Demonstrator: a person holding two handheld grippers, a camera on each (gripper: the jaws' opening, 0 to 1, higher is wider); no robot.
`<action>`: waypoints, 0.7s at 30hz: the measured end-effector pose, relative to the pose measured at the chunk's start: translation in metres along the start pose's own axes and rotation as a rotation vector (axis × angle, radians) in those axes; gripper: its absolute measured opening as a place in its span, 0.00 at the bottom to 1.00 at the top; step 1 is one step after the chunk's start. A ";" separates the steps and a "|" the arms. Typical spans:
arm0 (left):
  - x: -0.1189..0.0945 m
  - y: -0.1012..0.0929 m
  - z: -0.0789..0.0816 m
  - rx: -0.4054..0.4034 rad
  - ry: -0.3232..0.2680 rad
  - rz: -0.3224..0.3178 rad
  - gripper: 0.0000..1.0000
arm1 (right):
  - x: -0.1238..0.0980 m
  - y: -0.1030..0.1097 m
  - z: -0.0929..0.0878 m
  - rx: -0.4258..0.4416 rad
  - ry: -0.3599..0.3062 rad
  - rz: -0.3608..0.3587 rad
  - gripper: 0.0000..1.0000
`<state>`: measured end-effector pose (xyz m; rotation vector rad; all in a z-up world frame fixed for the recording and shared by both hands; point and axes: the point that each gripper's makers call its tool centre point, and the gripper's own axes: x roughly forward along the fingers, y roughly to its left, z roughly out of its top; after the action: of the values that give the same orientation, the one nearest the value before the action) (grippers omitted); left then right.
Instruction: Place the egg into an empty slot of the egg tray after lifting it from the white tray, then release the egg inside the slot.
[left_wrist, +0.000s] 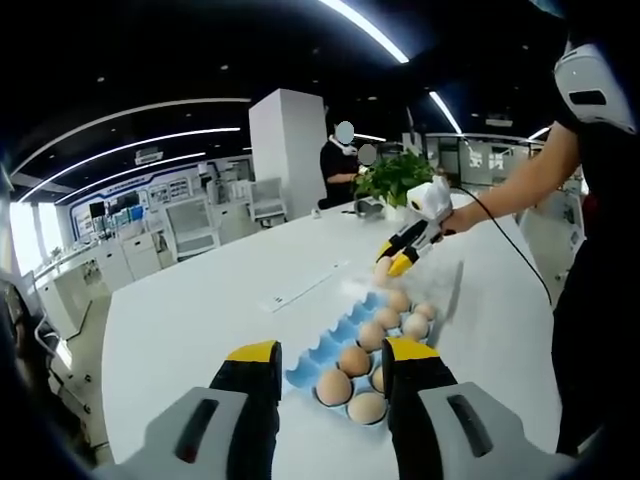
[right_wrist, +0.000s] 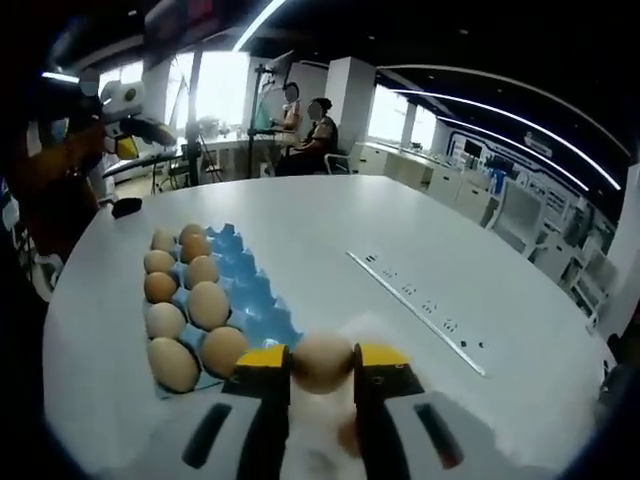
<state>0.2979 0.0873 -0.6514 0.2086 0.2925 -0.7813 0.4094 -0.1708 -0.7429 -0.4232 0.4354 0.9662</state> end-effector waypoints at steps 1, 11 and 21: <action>0.000 0.000 0.000 0.000 0.001 0.000 0.40 | 0.000 0.001 0.001 0.000 -0.002 0.003 0.23; -0.002 0.002 -0.001 0.000 0.000 0.006 0.40 | 0.008 0.010 0.015 -0.004 -0.032 0.018 0.23; -0.003 0.002 -0.002 -0.001 0.000 0.007 0.40 | 0.016 0.017 0.028 -0.007 -0.052 0.039 0.23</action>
<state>0.2968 0.0915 -0.6515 0.2084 0.2924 -0.7737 0.4073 -0.1370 -0.7306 -0.3967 0.3947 1.0145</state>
